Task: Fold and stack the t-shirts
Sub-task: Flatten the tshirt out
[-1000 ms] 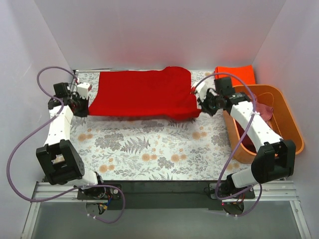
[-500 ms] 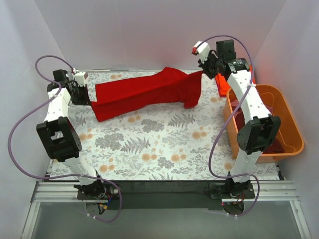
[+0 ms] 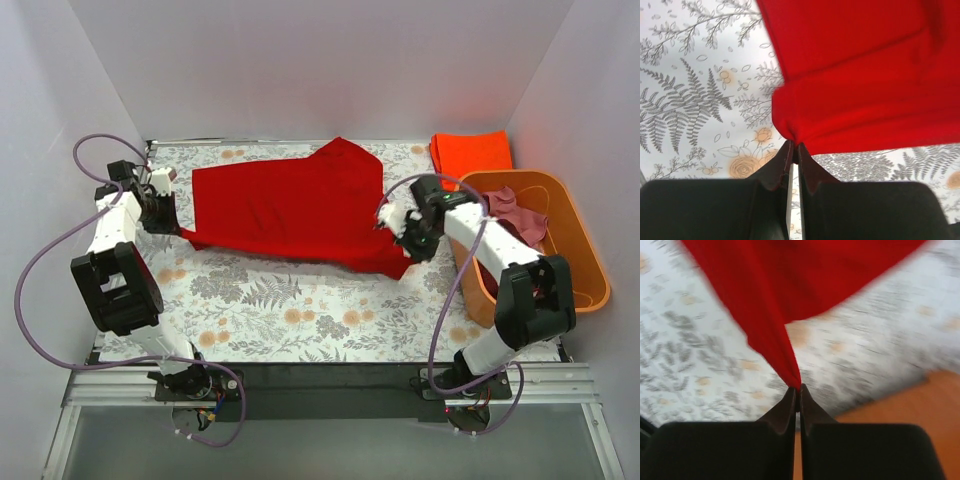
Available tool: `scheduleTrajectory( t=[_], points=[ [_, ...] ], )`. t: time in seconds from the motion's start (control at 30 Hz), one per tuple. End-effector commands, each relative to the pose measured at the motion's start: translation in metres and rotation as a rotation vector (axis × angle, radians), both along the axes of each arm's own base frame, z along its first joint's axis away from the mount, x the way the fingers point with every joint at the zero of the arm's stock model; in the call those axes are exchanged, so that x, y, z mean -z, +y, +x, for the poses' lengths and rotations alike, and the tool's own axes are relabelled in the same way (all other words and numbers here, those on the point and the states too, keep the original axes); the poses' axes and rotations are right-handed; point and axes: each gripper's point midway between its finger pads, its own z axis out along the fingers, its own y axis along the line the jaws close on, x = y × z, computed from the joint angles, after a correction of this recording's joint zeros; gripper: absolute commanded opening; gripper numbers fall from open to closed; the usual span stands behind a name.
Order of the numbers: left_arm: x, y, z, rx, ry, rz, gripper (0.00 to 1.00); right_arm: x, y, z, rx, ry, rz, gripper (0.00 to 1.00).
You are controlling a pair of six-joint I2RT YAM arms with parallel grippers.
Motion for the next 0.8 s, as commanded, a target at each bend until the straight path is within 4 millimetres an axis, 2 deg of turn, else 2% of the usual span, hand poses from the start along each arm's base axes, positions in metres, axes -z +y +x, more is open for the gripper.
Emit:
scheduleTrajectory(
  t=[0.0,0.03,0.07,0.1,0.13,0.17,0.2,0.23,0.27,0.3,0.33,0.37,0.43,0.47,0.5,0.53,0.57,0.63,0.67,0.77],
  points=[
    [-0.056,-0.001,0.023,0.02,-0.168,-0.005,0.0,-0.091,-0.014,0.081,0.099,-0.291,0.092,0.01],
    [-0.064,-0.006,0.025,0.004,-0.175,-0.042,0.0,-0.102,-0.017,0.092,0.124,-0.32,0.101,0.01],
    [-0.089,-0.006,0.037,-0.011,-0.24,-0.056,0.0,-0.113,-0.016,0.105,0.145,-0.346,0.113,0.01],
    [-0.105,-0.016,0.042,0.002,-0.29,-0.112,0.0,-0.148,-0.012,0.125,0.17,-0.429,0.15,0.01],
    [-0.128,-0.02,0.052,-0.024,-0.362,-0.146,0.0,-0.17,-0.01,0.136,0.227,-0.465,0.199,0.01],
    [-0.156,-0.023,0.053,-0.035,-0.446,-0.155,0.0,-0.183,-0.007,0.146,0.255,-0.485,0.23,0.01],
    [-0.179,-0.026,0.055,-0.048,-0.514,-0.165,0.0,-0.204,-0.004,0.153,0.277,-0.52,0.279,0.01],
    [-0.207,-0.024,0.062,-0.092,-0.598,-0.179,0.0,-0.256,-0.005,0.163,0.34,-0.619,0.363,0.01],
    [-0.226,-0.024,0.061,-0.109,-0.651,-0.176,0.0,-0.278,-0.006,0.165,0.363,-0.656,0.403,0.01],
    [-0.266,-0.026,0.051,-0.118,-0.75,-0.156,0.0,-0.304,-0.008,0.164,0.386,-0.703,0.447,0.01],
    [-0.288,-0.022,0.049,-0.146,-0.819,-0.128,0.0,-0.33,-0.011,0.162,0.393,-0.764,0.491,0.01],
    [-0.307,-0.023,0.04,-0.178,-0.868,-0.133,0.0,-0.353,-0.012,0.147,0.407,-0.811,0.535,0.01],
    [-0.348,-0.029,0.01,-0.204,-0.994,-0.109,0.0,-0.378,-0.014,0.133,0.399,-0.896,0.586,0.01],
    [-0.357,-0.033,-0.002,-0.21,-1.027,-0.111,0.0,-0.384,-0.017,0.112,0.397,-0.922,0.606,0.01],
    [-0.373,-0.041,-0.025,-0.195,-1.101,-0.099,0.0,-0.389,-0.018,0.102,0.392,-0.95,0.621,0.01],
    [-0.382,-0.044,-0.036,-0.197,-1.142,-0.09,0.0,-0.391,-0.02,0.094,0.394,-0.97,0.631,0.01],
    [-0.388,-0.044,-0.046,-0.207,-1.176,-0.077,0.0,-0.404,-0.024,0.076,0.39,-1.035,0.656,0.01],
    [-0.408,-0.05,-0.071,-0.2,-1.265,-0.034,0.0,-0.416,-0.029,0.061,0.394,-1.094,0.675,0.01],
    [-0.416,-0.047,-0.079,-0.227,-1.297,-0.011,0.0,-0.431,-0.035,0.049,0.404,-1.156,0.69,0.01],
    [-0.441,-0.042,-0.09,-0.248,-1.383,0.045,0.0,-0.453,-0.04,0.042,0.424,-1.229,0.721,0.01]
  ],
)
